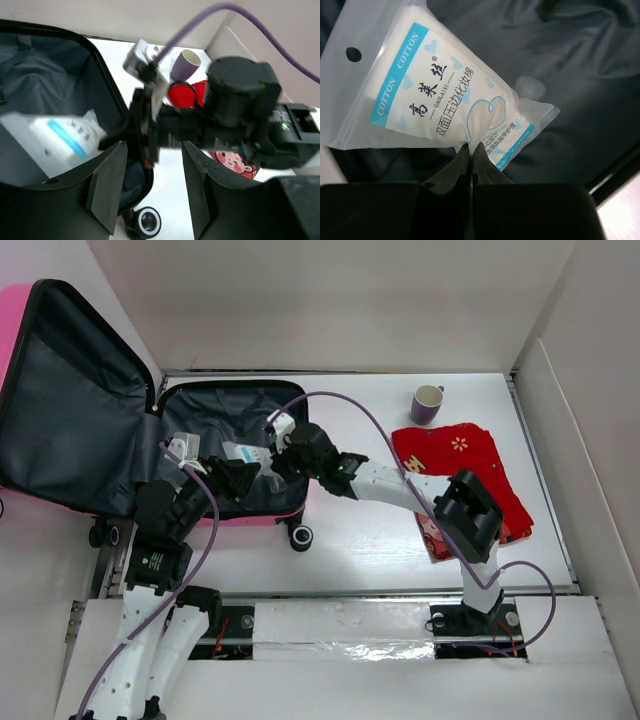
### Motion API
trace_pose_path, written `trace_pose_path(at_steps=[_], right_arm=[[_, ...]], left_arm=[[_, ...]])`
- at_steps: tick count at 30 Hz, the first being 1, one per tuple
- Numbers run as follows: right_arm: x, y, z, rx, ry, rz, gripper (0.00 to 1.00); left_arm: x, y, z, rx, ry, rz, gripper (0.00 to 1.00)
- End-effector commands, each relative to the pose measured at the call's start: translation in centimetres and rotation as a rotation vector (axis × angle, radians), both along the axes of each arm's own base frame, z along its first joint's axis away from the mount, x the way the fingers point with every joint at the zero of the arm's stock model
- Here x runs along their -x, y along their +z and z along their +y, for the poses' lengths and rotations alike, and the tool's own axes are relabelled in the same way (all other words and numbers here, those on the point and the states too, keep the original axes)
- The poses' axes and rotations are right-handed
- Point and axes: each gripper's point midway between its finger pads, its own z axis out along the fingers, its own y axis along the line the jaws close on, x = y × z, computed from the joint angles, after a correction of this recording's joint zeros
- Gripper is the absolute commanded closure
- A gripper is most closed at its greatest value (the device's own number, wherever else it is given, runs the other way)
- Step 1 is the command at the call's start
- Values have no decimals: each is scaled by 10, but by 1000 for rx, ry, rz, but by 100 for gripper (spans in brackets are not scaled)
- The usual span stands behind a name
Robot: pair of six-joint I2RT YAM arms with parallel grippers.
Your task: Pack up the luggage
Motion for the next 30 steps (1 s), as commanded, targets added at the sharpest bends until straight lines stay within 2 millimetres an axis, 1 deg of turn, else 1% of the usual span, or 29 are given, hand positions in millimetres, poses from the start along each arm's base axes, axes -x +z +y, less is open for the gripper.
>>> trace_pose_path(at_steps=[1,3,5,6,7,8,9,10,11,12,13,14,15,16,17,18,19,20,21,22,23,24,25,26,27,28,29,30], right_arm=[[-46,42,-8,-52,-126,-81,100],[-43,65,-5,-103,-105,-119,100],[-24,72,9,-124,-36,-123,100],[-21,70,14,-119,-26,-119,100],[-15,75,25,-135,13,-117,100],[-6,73,36,-142,54,-100,100],[-6,58,42,-126,71,-73,100],[3,59,53,-144,95,-55,94],[13,65,63,-170,136,-47,86],[14,74,68,-208,145,-57,75],[15,80,69,-232,147,-54,49],[15,87,68,-247,147,-62,37],[15,91,65,-250,135,-71,28],[15,109,57,-264,124,-106,16],[12,115,49,-262,86,-127,13],[-2,108,30,-243,40,-134,13],[-6,129,12,-266,7,-165,15],[-16,132,-5,-266,-37,-179,21],[-25,134,-23,-269,-76,-186,29],[-47,136,-62,-276,-159,-193,57],[-63,135,-88,-274,-239,-200,73],[-78,134,-115,-274,-317,-206,84],[-105,122,-161,-249,-440,-202,95],[-121,124,-196,-231,-571,-227,98],[-133,121,-222,-210,-654,-231,99],[-143,114,-246,-166,-722,-228,100],[-160,118,-291,-140,-854,-251,100],[-168,111,-312,-105,-915,-243,100]], left_arm=[[3,29,3,8,10,-89,56],[3,30,4,8,16,-89,56],[2,29,4,8,17,-86,56],[2,29,3,8,16,-84,56],[1,30,4,10,22,-85,56],[0,29,5,10,30,-81,56],[-1,28,7,9,43,-74,56],[-4,28,13,10,83,-69,56],[-6,27,16,10,103,-61,56],[-7,25,20,8,126,-48,56],[-10,25,25,9,160,-41,56],[-10,25,26,12,169,-38,56],[-11,24,27,14,177,-32,56],[-11,24,28,15,182,-31,56],[-12,22,28,18,182,-25,56],[-13,22,27,19,180,-24,56],[-13,21,27,19,180,-23,56],[-13,21,27,20,177,-22,56],[-14,21,26,22,173,-23,56],[-14,22,25,23,168,-24,56],[-13,22,25,24,165,-27,56],[-13,23,24,25,164,-30,56],[-12,23,24,26,164,-31,56],[-12,23,24,27,162,-33,56],[-11,25,24,28,160,-38,56],[-11,25,24,26,157,-40,56],[-10,25,22,26,147,-41,56],[-10,25,22,27,145,-44,57]])
